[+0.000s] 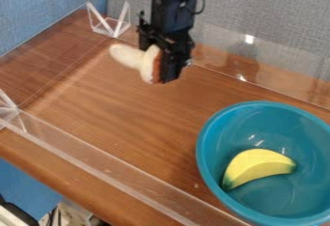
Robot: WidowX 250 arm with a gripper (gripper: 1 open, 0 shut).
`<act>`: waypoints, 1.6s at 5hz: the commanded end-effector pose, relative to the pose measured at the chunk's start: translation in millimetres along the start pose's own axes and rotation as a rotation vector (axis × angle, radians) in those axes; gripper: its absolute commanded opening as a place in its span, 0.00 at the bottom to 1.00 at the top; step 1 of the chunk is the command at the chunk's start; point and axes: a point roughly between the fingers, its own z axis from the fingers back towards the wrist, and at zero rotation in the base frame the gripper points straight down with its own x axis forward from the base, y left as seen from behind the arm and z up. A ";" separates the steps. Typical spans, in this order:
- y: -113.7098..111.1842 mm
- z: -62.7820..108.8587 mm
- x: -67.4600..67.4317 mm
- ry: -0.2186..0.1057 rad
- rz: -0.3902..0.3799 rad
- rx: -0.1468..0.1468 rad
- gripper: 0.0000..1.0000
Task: Remove the mushroom from the blue bowl and put it on the table
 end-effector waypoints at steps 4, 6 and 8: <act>36.3 -42.4 20.9 -0.051 -0.024 0.015 0.00; 26.4 -36.1 35.1 -0.043 -0.087 0.041 1.00; 26.6 -6.3 30.2 -0.046 -0.004 0.107 1.00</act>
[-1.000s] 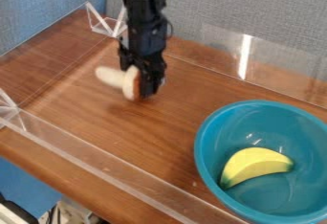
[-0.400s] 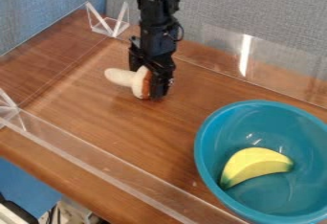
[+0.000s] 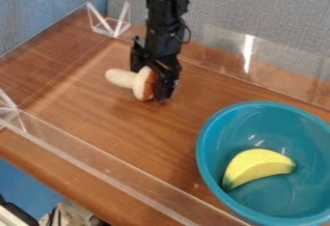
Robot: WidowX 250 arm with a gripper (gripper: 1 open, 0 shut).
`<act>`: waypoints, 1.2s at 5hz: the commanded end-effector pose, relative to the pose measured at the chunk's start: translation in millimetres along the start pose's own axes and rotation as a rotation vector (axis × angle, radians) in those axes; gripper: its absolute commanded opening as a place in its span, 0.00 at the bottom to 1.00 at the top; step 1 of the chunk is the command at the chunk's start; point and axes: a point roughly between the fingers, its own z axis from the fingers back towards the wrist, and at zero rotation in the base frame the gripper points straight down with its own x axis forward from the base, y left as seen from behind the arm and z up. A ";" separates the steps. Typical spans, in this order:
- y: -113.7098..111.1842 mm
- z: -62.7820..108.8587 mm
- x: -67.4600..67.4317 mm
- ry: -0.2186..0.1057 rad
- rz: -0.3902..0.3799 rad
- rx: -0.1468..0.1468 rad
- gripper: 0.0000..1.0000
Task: Remove the mushroom from the blue bowl and put it on the table
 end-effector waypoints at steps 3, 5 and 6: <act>36.3 78.3 3.0 -0.125 0.116 0.130 1.00; 64.5 79.9 9.4 -0.155 0.126 0.156 1.00; 67.7 79.8 9.4 -0.158 0.134 0.156 1.00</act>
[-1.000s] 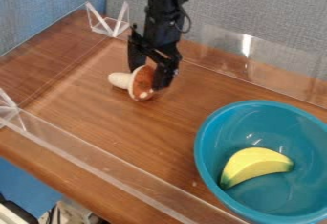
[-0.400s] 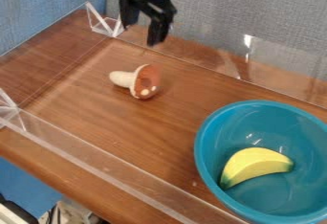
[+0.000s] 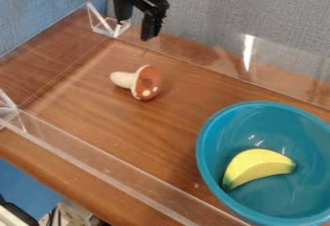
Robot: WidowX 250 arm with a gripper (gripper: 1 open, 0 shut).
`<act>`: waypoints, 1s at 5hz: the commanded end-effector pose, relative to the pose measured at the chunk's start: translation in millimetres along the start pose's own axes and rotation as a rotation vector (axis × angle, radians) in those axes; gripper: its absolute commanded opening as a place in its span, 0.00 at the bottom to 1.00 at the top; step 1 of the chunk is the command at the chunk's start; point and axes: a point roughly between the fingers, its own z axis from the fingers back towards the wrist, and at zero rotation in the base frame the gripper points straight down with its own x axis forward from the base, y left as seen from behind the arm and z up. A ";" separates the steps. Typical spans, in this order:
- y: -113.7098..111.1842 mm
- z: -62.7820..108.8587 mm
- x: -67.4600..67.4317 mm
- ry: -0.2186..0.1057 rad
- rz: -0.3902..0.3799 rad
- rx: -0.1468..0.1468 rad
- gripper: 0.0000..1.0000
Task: Remove the mushroom from the blue bowl and put it on the table
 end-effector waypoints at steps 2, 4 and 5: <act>16.9 14.2 5.3 -0.069 0.008 0.029 1.00; 4.7 4.1 1.6 -0.078 -0.016 0.026 1.00; -7.8 1.5 -2.6 -0.082 -0.013 0.031 1.00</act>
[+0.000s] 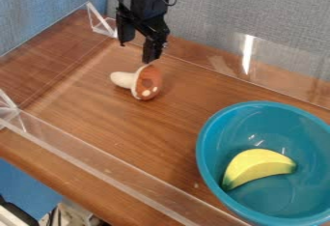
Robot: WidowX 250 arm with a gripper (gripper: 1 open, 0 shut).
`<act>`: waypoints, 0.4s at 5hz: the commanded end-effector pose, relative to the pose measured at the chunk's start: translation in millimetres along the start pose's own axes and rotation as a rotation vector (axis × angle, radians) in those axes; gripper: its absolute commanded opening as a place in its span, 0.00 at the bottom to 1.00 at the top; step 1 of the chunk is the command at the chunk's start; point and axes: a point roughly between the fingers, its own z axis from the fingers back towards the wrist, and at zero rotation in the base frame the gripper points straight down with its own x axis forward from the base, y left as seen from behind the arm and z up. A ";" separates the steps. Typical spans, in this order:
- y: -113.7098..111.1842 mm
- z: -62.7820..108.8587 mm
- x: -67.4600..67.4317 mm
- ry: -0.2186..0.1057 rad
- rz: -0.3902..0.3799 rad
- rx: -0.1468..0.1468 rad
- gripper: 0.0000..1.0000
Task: Remove the mushroom from the blue bowl and put it on the table
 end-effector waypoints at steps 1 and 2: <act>14.9 42.9 -6.1 -0.087 0.011 0.048 1.00; 22.2 60.3 -17.7 -0.103 0.001 0.056 1.00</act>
